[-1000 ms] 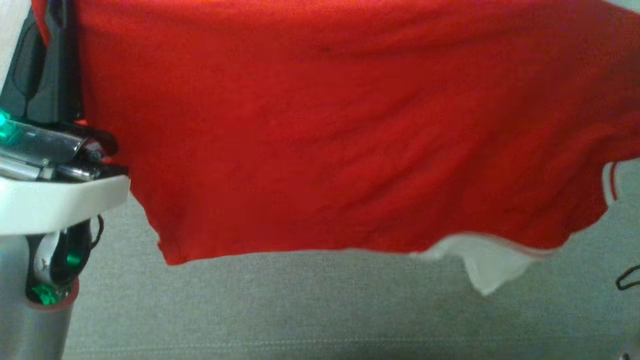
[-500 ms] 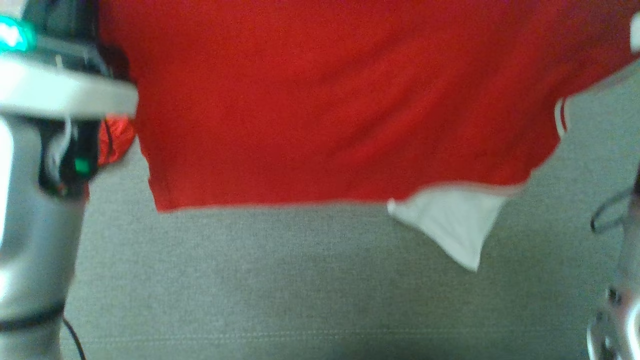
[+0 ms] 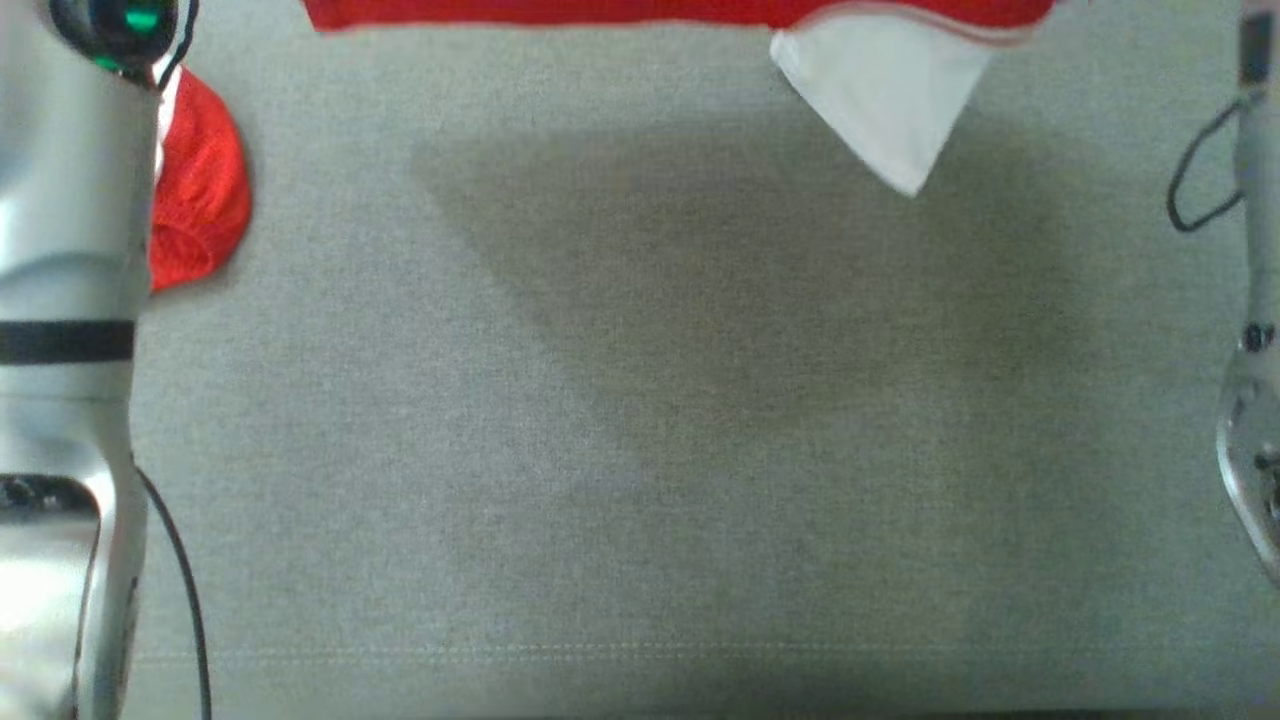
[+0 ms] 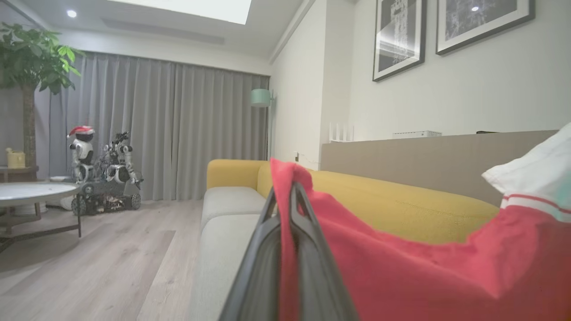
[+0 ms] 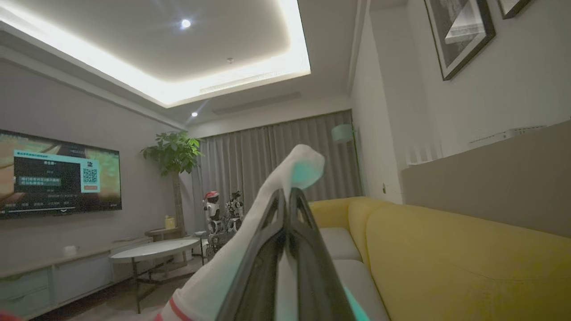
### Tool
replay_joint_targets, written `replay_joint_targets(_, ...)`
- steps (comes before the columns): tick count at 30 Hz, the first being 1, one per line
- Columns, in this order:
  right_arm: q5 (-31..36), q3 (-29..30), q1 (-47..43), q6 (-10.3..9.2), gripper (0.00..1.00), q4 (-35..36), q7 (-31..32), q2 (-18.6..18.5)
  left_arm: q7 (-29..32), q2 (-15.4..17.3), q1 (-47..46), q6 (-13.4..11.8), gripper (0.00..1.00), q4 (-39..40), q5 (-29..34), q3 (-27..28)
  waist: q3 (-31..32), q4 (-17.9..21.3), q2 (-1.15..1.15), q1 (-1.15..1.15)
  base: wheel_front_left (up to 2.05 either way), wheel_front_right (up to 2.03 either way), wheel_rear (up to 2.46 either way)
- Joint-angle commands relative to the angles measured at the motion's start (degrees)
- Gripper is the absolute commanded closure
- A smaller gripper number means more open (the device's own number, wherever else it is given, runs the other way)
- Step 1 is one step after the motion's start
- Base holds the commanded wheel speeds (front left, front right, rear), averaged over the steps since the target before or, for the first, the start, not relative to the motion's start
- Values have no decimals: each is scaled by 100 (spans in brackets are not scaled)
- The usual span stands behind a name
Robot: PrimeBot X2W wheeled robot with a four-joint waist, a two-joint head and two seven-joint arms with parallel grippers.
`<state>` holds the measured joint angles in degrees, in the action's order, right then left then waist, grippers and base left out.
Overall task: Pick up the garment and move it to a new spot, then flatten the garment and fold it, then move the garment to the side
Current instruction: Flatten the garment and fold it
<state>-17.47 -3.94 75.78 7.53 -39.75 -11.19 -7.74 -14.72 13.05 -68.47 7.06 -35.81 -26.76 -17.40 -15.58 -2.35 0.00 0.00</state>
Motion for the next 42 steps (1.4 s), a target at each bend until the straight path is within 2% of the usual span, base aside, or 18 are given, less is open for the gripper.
replay_joint_targets(1,-8,-256,347,-4,100,-122,-77,208,-24,171,-296,16,100,39,40,216,-117,13,0,0,0,0,0)
replay_joint_targets(5,-182,-684,413,-4,100,-1004,-229,287,-26,32,-55,37,100,-464,21,269,-237,39,0,0,0,0,0)
replay_joint_targets(9,-324,-1054,89,-4,100,-1698,-296,340,-27,-58,392,40,100,-880,-99,103,-294,55,0,0,0,0,0)
replay_joint_targets(13,-560,-1275,-481,-4,100,-1971,-357,359,-27,-115,906,41,100,-1067,-264,-3,-305,65,0,0,0,0,0)
replay_joint_targets(16,-768,-1323,-1029,-4,100,-1843,-375,319,-27,-124,1357,42,100,-1004,-360,-13,-245,80,0,0,0,0,0)
replay_joint_targets(21,-967,-1160,-2390,-4,100,-1067,-379,184,-28,-174,2475,42,100,-474,-427,178,100,103,0,0,0,0,0)
replay_joint_targets(23,-985,-1068,-3381,-4,100,-449,-379,147,-28,-174,3261,42,100,-24,-348,321,336,119,0,0,0,0,0)
replay_joint_targets(28,-986,-745,-5106,-4,100,696,-380,122,-28,-176,4502,42,100,834,-186,604,688,105,0,0,0,0,0)
replay_joint_targets(31,-906,-461,-6067,-4,100,1461,-211,138,-28,-143,5151,42,100,1311,-96,780,863,119,0,0,0,0,0)
replay_joint_targets(32,-906,-461,-6067,-4,100,1461,-211,138,-28,-143,5151,42,100,1311,-96,780,863,119,0,0,0,0,0)
replay_joint_targets(36,-686,-110,-7202,-4,100,2661,328,239,-28,-90,5948,12,100,1933,-3,944,1048,150,0,0,0,0,0)
replay_joint_targets(42,-410,177,-8567,-4,100,4249,1299,424,155,31,6876,-211,100,2668,-32,1028,1278,161,0,0,0,0,0)
